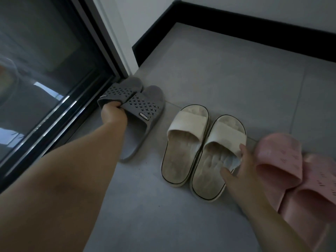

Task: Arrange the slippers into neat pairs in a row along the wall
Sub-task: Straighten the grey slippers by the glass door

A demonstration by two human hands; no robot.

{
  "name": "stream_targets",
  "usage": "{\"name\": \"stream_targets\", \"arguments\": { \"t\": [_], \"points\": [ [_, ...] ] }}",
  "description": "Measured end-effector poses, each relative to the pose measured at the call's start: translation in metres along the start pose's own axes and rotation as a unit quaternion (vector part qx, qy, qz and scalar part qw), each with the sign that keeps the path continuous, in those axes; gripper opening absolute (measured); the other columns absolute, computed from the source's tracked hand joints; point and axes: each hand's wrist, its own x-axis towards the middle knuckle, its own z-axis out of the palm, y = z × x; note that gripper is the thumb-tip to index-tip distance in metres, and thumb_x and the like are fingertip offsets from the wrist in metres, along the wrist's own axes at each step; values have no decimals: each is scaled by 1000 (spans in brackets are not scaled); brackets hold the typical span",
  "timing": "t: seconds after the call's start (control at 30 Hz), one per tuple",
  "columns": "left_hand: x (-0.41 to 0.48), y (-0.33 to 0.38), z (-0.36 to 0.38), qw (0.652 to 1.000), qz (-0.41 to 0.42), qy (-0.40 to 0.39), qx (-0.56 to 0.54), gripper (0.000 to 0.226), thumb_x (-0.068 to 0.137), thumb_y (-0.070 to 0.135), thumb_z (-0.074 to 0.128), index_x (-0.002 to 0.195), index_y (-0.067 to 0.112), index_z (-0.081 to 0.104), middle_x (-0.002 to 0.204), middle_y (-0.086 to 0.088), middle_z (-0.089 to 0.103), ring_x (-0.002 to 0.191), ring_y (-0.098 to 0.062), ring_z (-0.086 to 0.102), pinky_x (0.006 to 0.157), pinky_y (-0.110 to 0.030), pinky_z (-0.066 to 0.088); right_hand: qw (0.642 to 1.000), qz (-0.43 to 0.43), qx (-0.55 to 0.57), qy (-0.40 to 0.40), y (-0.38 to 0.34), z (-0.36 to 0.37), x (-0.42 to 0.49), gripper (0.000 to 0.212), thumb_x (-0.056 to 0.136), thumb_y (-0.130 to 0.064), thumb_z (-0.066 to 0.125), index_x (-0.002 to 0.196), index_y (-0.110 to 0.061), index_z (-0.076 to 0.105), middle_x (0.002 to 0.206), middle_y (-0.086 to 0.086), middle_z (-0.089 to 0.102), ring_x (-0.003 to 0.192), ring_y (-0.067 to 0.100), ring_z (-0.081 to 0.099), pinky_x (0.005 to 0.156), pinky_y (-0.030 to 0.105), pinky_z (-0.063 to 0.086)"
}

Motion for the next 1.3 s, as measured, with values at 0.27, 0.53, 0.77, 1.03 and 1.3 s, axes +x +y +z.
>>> {"name": "stream_targets", "arguments": {
  "t": [0.27, 0.53, 0.77, 1.03, 1.3],
  "points": [
    [6, -6, -3, 999, 11, 40, -4, 41, 90, 4, 38, 125, 10, 58, 132, -11, 57, 122, -26, 51, 87, -16, 27, 1000, -10, -12, -25, 6, 0, -2, 81, 84, -5, 59, 148, -15, 11, 157, 2, 15, 144, 14, 14, 107, 19, 13],
    [3, -22, 1, 999, 19, 38, -9, 22, 85, 3, 51, 103, 15, 52, 111, -6, 51, 98, -19, 52, 88, -26, 45, 1000, -14, -18, -8, 7, 1, -1, 81, 84, -7, 58, 148, -15, 10, 157, 3, 16, 144, 15, 15, 106, 19, 12],
    [3, -3, 12, 999, 33, 28, 11, 31, 86, 8, 54, 116, 3, 59, 118, -16, 62, 113, -30, 57, 96, -33, 44, 999, -12, -2, -30, 9, -4, -3, 80, 86, -10, 57, 149, -18, 9, 157, -1, 13, 143, 12, 15, 107, 20, 14],
    [6, -6, 20, 995, -44, 72, -44, 30, 85, 2, 44, 59, 16, 47, 69, -3, 50, 83, -17, 45, 75, -25, 34, 999, -14, 7, -33, 11, -8, -4, 80, 86, -13, 59, 148, -17, 10, 157, -2, 15, 143, 11, 17, 109, 22, 16],
    [4, -10, 14, 996, -15, 82, -18, 28, 86, 2, 40, 102, -2, 62, 95, -7, 53, 91, -17, 47, 81, -24, 36, 999, -14, 18, -44, 17, -12, -4, 80, 86, -10, 59, 148, -21, 10, 156, -3, 17, 142, 12, 21, 117, 34, 20]
  ]
}}
